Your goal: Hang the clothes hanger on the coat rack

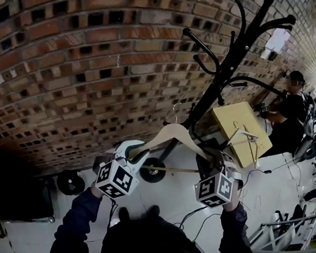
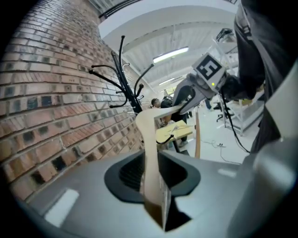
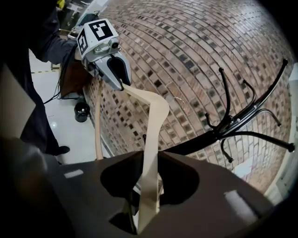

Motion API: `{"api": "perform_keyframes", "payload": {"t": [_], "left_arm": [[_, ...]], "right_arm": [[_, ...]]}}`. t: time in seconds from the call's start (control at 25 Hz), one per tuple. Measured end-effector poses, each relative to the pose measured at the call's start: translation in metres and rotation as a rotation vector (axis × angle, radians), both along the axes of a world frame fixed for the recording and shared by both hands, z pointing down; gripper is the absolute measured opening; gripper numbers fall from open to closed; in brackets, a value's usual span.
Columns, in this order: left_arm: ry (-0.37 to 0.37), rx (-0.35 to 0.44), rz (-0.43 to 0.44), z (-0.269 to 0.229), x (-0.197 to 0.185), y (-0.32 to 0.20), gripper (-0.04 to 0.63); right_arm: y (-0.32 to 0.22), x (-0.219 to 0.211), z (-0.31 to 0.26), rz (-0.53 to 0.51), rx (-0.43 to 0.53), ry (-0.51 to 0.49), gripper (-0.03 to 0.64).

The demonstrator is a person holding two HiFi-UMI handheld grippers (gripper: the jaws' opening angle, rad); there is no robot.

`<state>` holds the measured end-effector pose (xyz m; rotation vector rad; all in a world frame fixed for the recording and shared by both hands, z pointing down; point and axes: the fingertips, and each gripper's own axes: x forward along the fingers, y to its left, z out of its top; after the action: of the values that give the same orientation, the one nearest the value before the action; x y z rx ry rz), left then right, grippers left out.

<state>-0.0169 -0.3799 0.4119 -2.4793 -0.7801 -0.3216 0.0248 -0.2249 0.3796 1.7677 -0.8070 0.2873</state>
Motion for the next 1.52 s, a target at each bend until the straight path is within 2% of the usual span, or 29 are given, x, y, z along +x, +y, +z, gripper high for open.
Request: {"api": "perform_keyframes", "payload": {"t": [0.24,0.48,0.6,0.76,1.08,1.2,1.52], "left_arm": [[0.070,0.028,0.111,-0.030,0.020,0.022,0.091],[0.167,0.095,0.155,-0.073,0.056,0.035,0.091],[0.191,0.129,0.173,-0.090,0.079,0.041,0.091],[0.193,0.163,0.191,-0.088,0.101,0.051,0.089],[0.161,0.196,0.209,-0.043,0.125,0.071,0.089],[0.224,0.214,0.204,-0.031,0.141,0.077,0.091],[0.438,0.234,0.140,0.000,0.177,0.072,0.089]], "right_arm": [[0.026,-0.001,-0.029,0.115,0.006,0.063,0.103],[0.040,0.025,-0.065,0.162,0.045,0.145,0.103],[0.047,0.041,-0.077,0.183,0.069,0.172,0.104],[0.055,0.057,-0.074,0.198,0.096,0.176,0.104],[0.076,0.078,-0.023,0.224,0.123,0.161,0.104],[0.083,0.096,-0.009,0.229,0.135,0.211,0.104],[0.079,0.143,0.026,0.180,0.122,0.420,0.109]]}}
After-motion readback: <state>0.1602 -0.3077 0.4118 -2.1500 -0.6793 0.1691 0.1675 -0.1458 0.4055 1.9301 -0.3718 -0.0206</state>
